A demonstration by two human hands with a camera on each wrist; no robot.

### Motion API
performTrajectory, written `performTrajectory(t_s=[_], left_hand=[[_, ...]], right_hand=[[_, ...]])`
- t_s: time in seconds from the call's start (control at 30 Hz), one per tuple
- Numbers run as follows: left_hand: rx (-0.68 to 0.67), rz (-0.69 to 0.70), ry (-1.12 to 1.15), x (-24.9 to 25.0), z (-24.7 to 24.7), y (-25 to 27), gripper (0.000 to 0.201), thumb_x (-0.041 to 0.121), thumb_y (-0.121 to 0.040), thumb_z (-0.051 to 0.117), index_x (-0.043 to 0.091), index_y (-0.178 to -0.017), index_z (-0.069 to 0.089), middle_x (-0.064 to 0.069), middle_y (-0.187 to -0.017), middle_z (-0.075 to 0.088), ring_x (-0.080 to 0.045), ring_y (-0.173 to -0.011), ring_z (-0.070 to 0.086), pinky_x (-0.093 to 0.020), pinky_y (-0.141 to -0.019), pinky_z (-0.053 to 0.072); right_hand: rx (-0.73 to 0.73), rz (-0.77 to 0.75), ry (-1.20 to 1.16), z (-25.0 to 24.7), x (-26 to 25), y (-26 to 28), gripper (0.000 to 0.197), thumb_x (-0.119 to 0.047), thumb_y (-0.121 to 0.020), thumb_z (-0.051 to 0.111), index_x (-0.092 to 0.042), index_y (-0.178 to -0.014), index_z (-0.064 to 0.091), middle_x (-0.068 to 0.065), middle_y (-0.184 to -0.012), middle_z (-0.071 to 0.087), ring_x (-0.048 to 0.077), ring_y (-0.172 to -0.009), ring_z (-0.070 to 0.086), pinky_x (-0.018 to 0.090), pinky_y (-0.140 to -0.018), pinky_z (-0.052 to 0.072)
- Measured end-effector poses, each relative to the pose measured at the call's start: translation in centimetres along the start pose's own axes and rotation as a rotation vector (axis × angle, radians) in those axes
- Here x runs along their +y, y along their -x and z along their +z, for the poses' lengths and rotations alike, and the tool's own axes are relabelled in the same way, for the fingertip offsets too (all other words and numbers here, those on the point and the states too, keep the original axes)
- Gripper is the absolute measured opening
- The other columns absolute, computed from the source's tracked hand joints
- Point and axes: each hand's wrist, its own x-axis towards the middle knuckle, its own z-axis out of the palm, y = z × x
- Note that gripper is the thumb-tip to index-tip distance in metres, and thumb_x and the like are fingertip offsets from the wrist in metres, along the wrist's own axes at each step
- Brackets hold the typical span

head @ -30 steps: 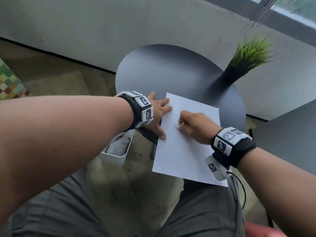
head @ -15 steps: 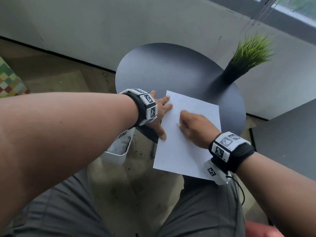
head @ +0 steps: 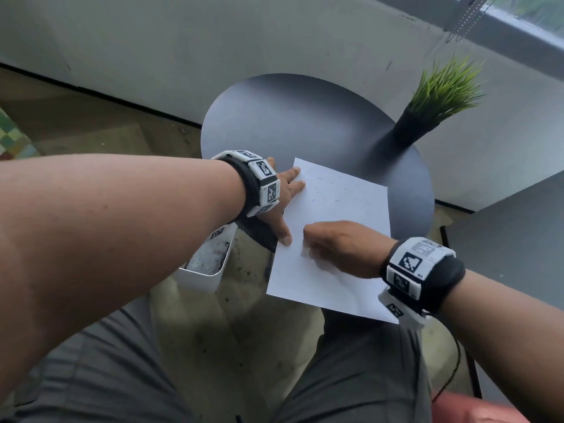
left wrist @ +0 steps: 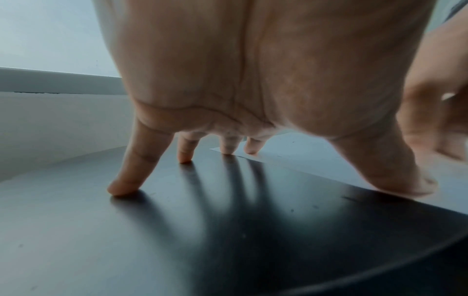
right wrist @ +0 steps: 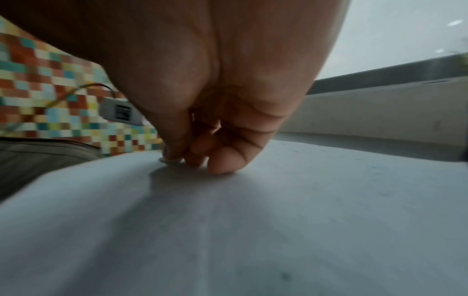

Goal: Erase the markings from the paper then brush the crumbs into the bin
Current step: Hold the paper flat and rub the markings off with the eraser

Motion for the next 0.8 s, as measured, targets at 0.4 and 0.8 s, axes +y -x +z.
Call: performTrajectory(t_s=[0.4,0.8], left_hand=[[0.0,-0.002,-0.007,0.1,-0.2,0.9,0.132,0.091,-0.059,0.062,0.033,-0.159,-0.002,0.012,-0.167,-0.009,-0.044,-0.143,0.014,-0.059,-0.106,0.034],[-0.026,0.003,-0.003,0.8,-0.8,3.4,0.123,0.085,-0.073,0.057,0.027,-0.16,-0.009,0.007,-0.167,-0.016,-0.043,-0.151,-0.005,-0.062,-0.114,0.02]], right_hand=[[0.177,0.242,-0.134,-0.9,0.7,-3.0,0.011,-0.025,-0.092,0.055,-0.016,-0.098,0.054,0.005,-0.093,0.065,0.027,-0.086,0.057,0.036,-0.076,0.047],[0.2,0.229,-0.073,-1.7,1.9,-5.0,0.01,-0.025,-0.092,0.053,-0.018,-0.099,0.052,0.007,-0.095,0.064,0.03,-0.088,0.058,0.033,-0.074,0.044]])
